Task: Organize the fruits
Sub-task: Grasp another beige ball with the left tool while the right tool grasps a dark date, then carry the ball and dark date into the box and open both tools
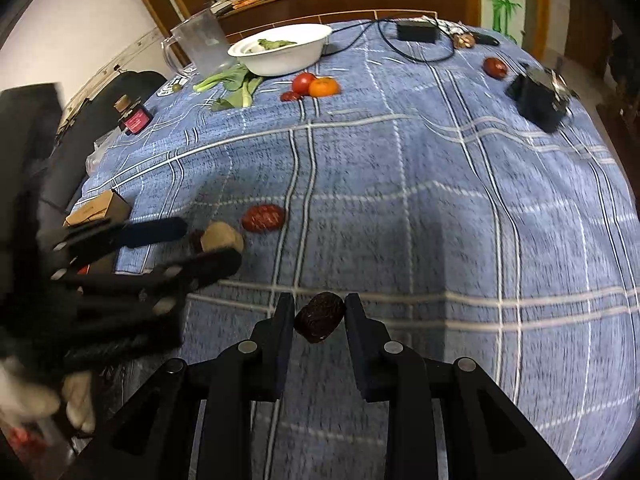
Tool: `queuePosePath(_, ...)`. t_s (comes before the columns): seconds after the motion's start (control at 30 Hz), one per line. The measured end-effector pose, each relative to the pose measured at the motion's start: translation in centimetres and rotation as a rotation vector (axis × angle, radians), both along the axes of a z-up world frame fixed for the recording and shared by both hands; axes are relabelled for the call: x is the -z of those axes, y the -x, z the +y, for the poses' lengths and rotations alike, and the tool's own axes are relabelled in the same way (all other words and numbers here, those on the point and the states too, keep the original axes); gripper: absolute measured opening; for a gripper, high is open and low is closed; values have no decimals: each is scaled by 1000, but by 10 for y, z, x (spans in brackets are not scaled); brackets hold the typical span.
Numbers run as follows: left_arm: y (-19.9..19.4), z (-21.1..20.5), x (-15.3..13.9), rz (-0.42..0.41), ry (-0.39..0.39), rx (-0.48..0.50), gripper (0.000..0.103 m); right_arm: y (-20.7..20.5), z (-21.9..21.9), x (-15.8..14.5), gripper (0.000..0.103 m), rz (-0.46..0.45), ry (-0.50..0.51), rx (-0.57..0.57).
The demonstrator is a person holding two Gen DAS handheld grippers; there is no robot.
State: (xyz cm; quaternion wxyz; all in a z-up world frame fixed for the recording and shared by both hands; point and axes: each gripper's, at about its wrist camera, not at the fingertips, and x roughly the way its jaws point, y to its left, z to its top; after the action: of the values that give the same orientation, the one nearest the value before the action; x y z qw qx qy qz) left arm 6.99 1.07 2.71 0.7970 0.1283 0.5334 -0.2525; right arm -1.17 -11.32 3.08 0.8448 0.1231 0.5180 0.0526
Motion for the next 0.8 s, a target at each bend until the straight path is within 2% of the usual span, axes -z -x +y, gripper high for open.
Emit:
queuePosePath(0.03, 0, -2, 2, -16, -24, 8, 59, 2, -1, 0, 27, 1, -1, 2)
queuePosePath(0.07, 0, -2, 3, -23, -39, 9, 47, 6, -2, 0, 27, 2, -3, 7)
queuePosePath(0.1, -1, -1, 3, -20, -39, 6, 46, 7, -3, 0, 27, 2, -4, 10)
queuePosePath(0.27, -4, 20, -4, -2, 48, -85, 41, 18, -4, -4, 27, -4, -5, 17)
queuePosePath(0.33, -1, 28, -11, -1, 78, -102, 28, 22, -1, -8, 27, -10, -4, 12)
queuePosePath(0.5, 15, 53, -27, -22, 108, -160, 29, 27, 15, -16, 27, -24, -8, -21)
queuePosePath(0.8, 65, 136, -60, -33, 226, -343, 29, 27, 63, -32, 28, -41, -43, -130)
